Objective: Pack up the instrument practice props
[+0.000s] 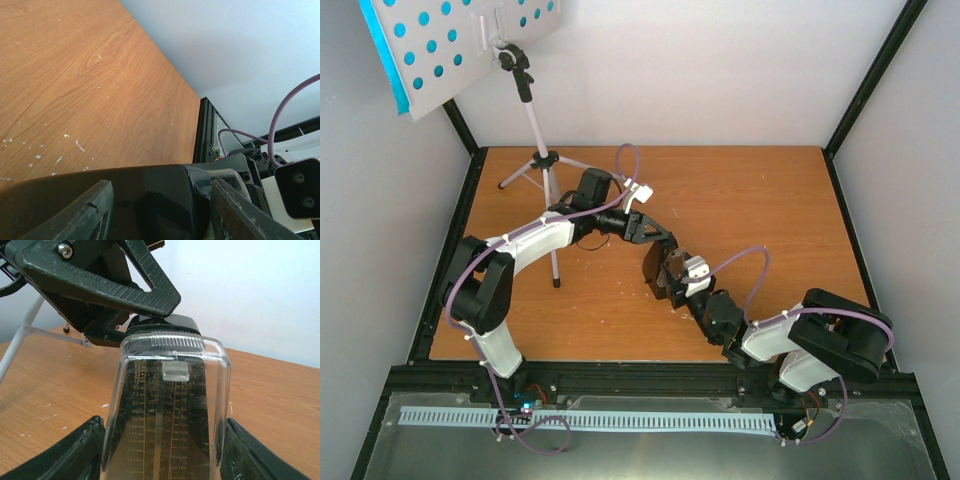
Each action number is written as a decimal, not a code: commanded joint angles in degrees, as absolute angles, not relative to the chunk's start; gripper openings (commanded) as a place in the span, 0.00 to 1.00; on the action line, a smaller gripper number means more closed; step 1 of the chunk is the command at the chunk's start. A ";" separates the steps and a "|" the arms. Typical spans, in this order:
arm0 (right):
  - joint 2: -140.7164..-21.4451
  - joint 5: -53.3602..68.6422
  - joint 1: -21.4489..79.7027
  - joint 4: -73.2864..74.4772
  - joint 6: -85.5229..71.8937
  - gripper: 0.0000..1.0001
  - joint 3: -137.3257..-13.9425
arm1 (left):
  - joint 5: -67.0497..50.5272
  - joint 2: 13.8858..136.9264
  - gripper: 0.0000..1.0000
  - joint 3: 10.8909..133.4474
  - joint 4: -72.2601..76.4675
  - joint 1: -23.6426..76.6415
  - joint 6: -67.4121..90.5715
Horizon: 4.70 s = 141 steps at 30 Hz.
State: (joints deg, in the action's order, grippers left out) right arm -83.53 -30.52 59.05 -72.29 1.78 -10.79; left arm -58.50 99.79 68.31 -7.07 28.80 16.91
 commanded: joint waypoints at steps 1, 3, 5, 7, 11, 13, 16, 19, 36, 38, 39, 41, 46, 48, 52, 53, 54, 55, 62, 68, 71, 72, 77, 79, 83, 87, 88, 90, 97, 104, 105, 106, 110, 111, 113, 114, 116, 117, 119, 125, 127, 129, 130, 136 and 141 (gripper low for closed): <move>-85.84 -29.72 60.18 -66.29 0.96 0.51 -9.91 | -57.56 99.67 0.54 68.91 -8.79 29.36 15.17; -86.23 -29.63 60.13 -65.75 0.55 0.51 -10.04 | -57.56 99.81 0.54 68.93 -8.79 29.36 15.18; -86.76 -29.63 60.22 -65.35 0.05 0.52 -10.09 | -57.57 99.92 0.54 68.92 -8.81 29.29 15.16; -87.21 -29.70 60.20 -65.35 -0.31 0.52 -9.86 | -57.50 99.81 0.54 68.91 -8.79 29.35 15.12; -87.63 -29.88 60.33 -64.98 -0.61 0.52 -10.00 | -57.33 99.67 0.54 68.91 -8.80 29.36 15.12; -87.61 -29.84 60.34 -64.64 -0.55 0.54 -10.17 | -57.31 99.53 0.54 68.82 -8.79 29.36 15.06; -87.29 -30.06 60.27 -64.65 -0.64 0.60 -10.38 | -56.67 99.17 0.56 69.11 -8.82 29.32 14.50; -85.00 -30.36 60.34 -64.93 -0.98 0.74 -9.59 | -54.90 97.89 0.65 69.34 -10.79 29.35 13.36; -45.46 -31.38 55.59 -35.20 -0.11 1.00 -7.88 | -43.27 86.96 0.99 66.60 -8.35 30.30 5.14; -43.81 -29.48 52.07 -34.90 -0.52 1.00 -7.33 | -40.10 87.28 0.99 67.17 -10.98 32.34 2.11; -43.10 -28.29 50.06 -34.64 -0.97 1.00 -7.15 | -37.99 87.37 0.99 67.15 -11.29 33.76 1.06; -41.90 -26.16 46.79 -34.18 -2.30 1.00 -6.55 | -35.29 87.92 0.99 67.29 -12.21 36.10 -1.23; -37.40 -26.35 44.16 -32.24 -3.27 1.00 -4.80 | -29.55 90.68 0.99 68.30 -14.87 40.42 -4.48; -35.55 -27.22 43.76 -31.04 -3.11 1.00 -4.41 | -29.36 90.94 0.99 68.06 -14.39 41.33 -4.93; -32.67 -27.89 42.76 -30.08 -3.65 1.00 -3.49 | -25.79 91.63 0.90 67.87 -14.76 42.72 -5.63; -32.36 -28.08 42.60 -30.06 -3.83 1.00 -3.25 | -24.56 91.69 0.85 67.83 -14.91 43.20 -5.90; -32.16 -28.26 42.48 -30.03 -4.04 1.00 -3.01 | -23.31 91.71 0.82 67.78 -14.94 43.64 -6.08; -32.04 -28.42 42.41 -30.04 -4.17 1.00 -2.88 | -22.22 91.62 0.78 67.65 -14.87 44.01 -6.19; -32.35 -28.52 42.19 -30.32 -4.69 1.00 -2.66 | -19.66 90.71 0.61 66.93 -14.31 44.56 -6.33; -32.26 -28.71 42.10 -30.39 -5.16 1.00 -2.42 | -19.58 90.59 0.51 66.89 -14.34 44.60 -6.44; -32.20 -28.77 42.01 -30.40 -5.25 1.00 -2.42 | -18.64 90.64 0.51 66.88 -14.46 44.73 -6.00; -32.25 -28.71 42.01 -30.33 -5.34 1.00 -2.41 | -17.25 90.62 0.51 67.04 -14.63 44.76 -5.53; -31.91 -27.34 42.01 -27.78 -6.52 1.00 -3.29 | -12.07 89.91 0.70 66.41 -15.37 45.00 1.30; -31.35 -26.49 42.01 -26.43 -7.37 1.00 -3.60 | -14.85 89.49 0.80 65.90 -15.27 45.08 3.58; -30.12 -24.51 42.01 -22.29 -10.43 1.00 -4.33 | -19.58 88.42 0.88 64.52 -15.08 45.08 7.19; -29.11 -22.09 42.01 -18.07 -13.50 1.00 -4.74 | -23.76 86.15 0.90 61.48 -13.28 45.13 10.73; -29.09 -21.81 42.01 -16.90 -14.41 1.00 -5.01 | -25.06 85.60 0.91 60.57 -12.95 45.17 11.53; -29.17 -21.11 42.01 -13.65 -16.30 1.00 -5.62 | -27.38 84.67 0.91 59.29 -12.52 45.58 12.90; -29.91 -19.37 42.01 -2.34 -27.50 0.99 -7.56 | -31.76 81.74 0.92 54.29 -9.79 48.99 18.46; -26.37 -19.31 42.06 8.51 -34.91 0.97 -8.43 | -36.22 78.26 0.90 43.91 2.50 51.59 26.96; -25.58 -19.13 42.02 10.60 -36.00 0.97 -9.07 | -35.36 76.96 0.90 42.47 3.62 51.59 27.66; -24.68 -18.74 42.01 12.56 -37.05 0.97 -9.40 | -34.12 75.13 0.90 40.86 4.15 51.58 28.21; -20.62 -16.08 42.02 19.15 -41.57 0.97 -10.00 | -27.74 67.72 0.97 38.44 4.63 50.94 28.45; -19.65 -15.24 42.01 20.95 -42.77 0.96 -10.09 | -27.44 66.92 0.98 38.32 4.89 50.52 28.21; -18.35 -13.30 42.01 22.45 -45.21 0.94 -9.83 | -28.26 66.18 0.99 38.15 6.16 49.20 27.27; -18.00 -12.22 42.01 22.54 -45.86 0.93 -9.65 | -29.41 66.10 0.99 37.84 7.44 48.24 26.99; -18.08 -10.36 42.01 21.55 -46.80 0.90 -9.26 | -32.69 66.16 0.99 36.48 12.06 45.71 26.62; -18.75 -10.07 42.01 20.82 -47.13 0.89 -9.00 | -34.13 66.24 0.99 35.93 14.83 44.75 26.03; -20.71 -10.65 42.06 18.94 -47.58 0.87 -8.75 | -35.90 66.69 1.00 35.70 18.49 43.65 23.09; -31.18 -15.62 41.97 7.05 -46.24 0.85 -9.28 | -43.01 64.68 0.99 30.77 30.08 38.06 25.85; -36.67 -14.68 41.57 3.05 -45.38 0.84 -10.01 | -42.96 63.34 0.99 30.67 28.00 37.82 23.92; -42.45 -11.79 40.84 -1.89 -44.74 0.82 -10.88 | -42.73 61.95 0.99 30.28 25.87 37.20 22.73; -44.98 -10.56 40.63 -3.59 -44.35 0.81 -11.49 | -42.69 61.27 1.00 29.68 25.79 36.65 22.72; -57.16 -5.18 39.76 -16.56 -36.41 0.79 -14.52 | -41.14 57.96 1.00 25.15 29.84 35.01 21.42; -68.44 6.22 37.06 -24.37 -31.83 0.77 -19.63 | -39.93 60.32 0.99 24.86 32.14 34.29 18.10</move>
State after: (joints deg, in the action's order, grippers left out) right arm -62.50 -3.38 38.59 -13.69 -37.19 -15.66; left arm -40.71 58.94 24.51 27.44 35.18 22.33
